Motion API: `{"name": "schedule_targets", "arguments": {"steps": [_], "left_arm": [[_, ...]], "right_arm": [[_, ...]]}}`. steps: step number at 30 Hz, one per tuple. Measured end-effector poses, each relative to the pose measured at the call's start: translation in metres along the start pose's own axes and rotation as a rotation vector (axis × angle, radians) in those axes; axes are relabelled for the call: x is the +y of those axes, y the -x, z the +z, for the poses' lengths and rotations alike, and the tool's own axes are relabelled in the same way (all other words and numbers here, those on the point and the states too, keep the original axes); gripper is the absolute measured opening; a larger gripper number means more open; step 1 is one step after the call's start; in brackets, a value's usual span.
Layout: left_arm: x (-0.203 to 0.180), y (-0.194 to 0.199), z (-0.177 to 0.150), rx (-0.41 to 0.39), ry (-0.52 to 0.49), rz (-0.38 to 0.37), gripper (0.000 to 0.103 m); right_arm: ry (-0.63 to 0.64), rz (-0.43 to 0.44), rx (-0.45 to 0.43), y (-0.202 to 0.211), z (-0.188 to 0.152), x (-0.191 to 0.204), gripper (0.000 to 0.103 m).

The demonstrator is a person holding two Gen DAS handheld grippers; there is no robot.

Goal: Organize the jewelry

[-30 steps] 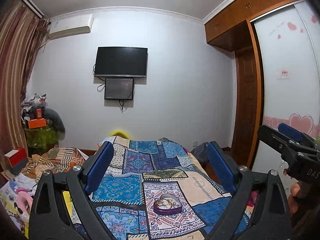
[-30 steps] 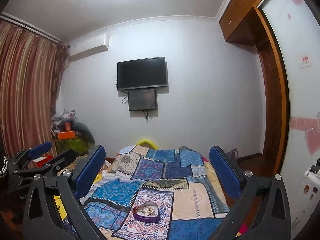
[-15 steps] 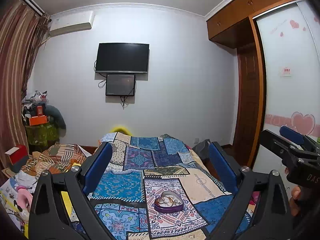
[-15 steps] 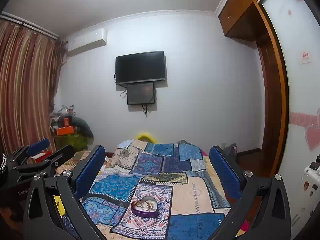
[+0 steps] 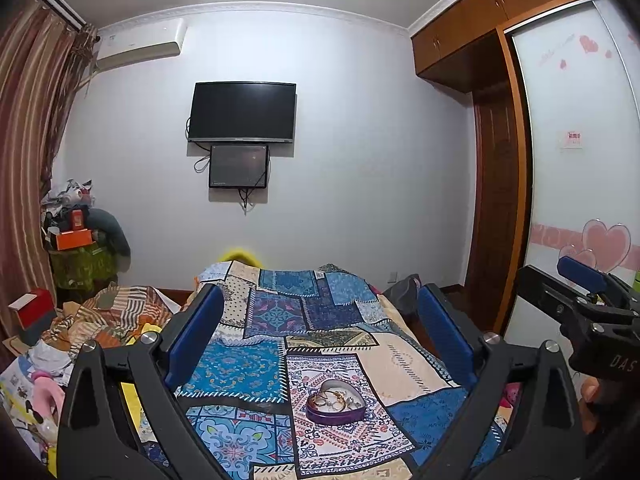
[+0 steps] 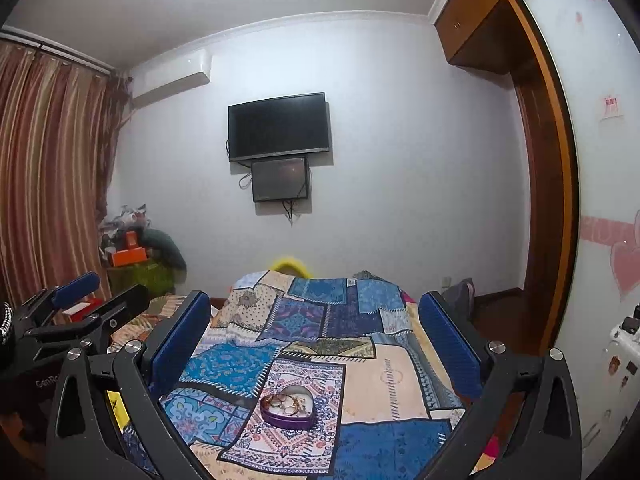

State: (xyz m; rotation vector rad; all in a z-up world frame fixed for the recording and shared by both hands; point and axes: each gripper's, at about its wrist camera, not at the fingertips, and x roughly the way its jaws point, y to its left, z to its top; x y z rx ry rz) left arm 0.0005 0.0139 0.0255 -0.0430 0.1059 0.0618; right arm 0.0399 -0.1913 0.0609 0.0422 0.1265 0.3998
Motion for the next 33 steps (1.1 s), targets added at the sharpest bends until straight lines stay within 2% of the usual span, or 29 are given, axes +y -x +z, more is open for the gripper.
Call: {"name": "schedule_targets", "arguments": {"steps": [33], "left_arm": [[0.0035, -0.0046, -0.0042, 0.023, 0.021, -0.013, 0.098]], "right_arm": [[0.006, 0.003, 0.011, -0.0006, 0.0031, 0.0008, 0.103]]}}
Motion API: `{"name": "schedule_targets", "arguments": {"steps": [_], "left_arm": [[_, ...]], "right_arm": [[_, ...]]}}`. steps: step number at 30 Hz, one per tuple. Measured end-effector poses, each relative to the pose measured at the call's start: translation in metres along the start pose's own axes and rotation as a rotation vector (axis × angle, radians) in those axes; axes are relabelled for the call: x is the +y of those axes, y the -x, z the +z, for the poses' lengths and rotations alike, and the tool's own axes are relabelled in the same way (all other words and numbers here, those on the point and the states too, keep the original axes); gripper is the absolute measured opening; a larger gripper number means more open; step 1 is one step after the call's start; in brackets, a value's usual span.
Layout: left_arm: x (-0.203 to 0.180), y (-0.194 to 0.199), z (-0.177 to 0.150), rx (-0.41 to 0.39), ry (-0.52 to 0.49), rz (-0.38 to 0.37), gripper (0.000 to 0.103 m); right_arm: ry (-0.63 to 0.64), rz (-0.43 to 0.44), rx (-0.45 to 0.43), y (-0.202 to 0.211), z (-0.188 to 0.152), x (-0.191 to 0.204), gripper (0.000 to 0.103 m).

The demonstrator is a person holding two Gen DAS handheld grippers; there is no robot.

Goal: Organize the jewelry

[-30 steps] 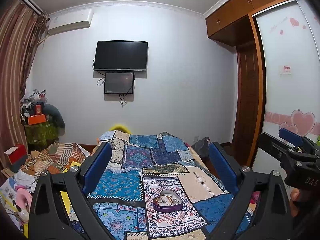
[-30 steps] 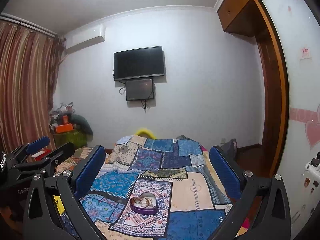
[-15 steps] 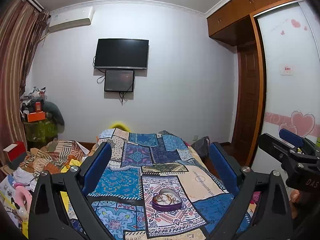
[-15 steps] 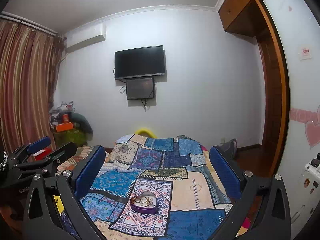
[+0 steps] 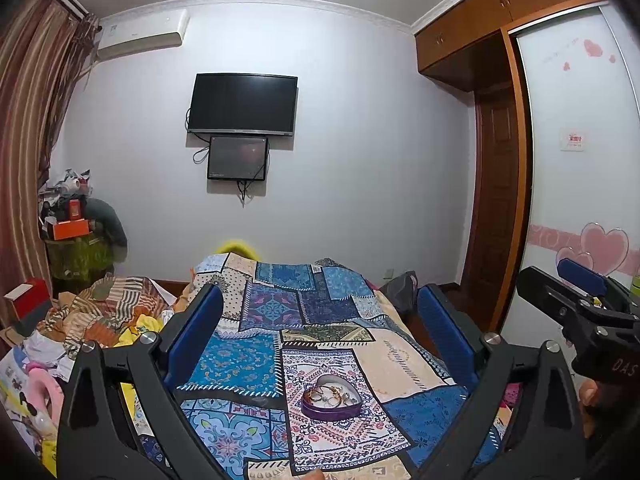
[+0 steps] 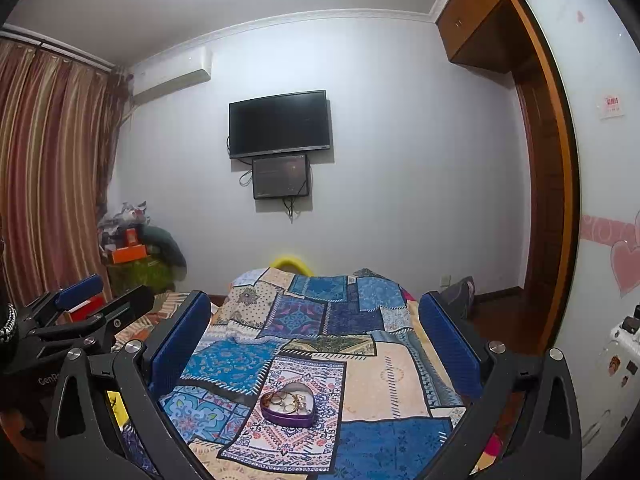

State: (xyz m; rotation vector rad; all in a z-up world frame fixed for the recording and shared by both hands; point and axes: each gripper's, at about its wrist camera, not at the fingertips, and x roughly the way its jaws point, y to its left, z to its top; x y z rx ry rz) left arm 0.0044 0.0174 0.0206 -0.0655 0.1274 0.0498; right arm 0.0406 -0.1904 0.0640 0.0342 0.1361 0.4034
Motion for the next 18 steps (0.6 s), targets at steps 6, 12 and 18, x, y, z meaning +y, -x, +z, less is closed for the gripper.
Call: {"name": "schedule_targets", "arguments": {"steps": [6, 12, 18], "left_arm": [[0.001, -0.002, 0.001, 0.006, 0.001, -0.002, 0.098], [0.003, -0.006, 0.0, 0.015, 0.003, -0.007, 0.098], [0.005, -0.01, -0.002, 0.024, -0.002, -0.012, 0.099]], "right_arm": [[0.0, 0.0, 0.0, 0.0, 0.0, 0.0, 0.103], [-0.003, -0.002, 0.009, -0.004, -0.002, -0.002, 0.103], [-0.007, -0.004, 0.022, -0.011, -0.004, -0.003, 0.103]]}}
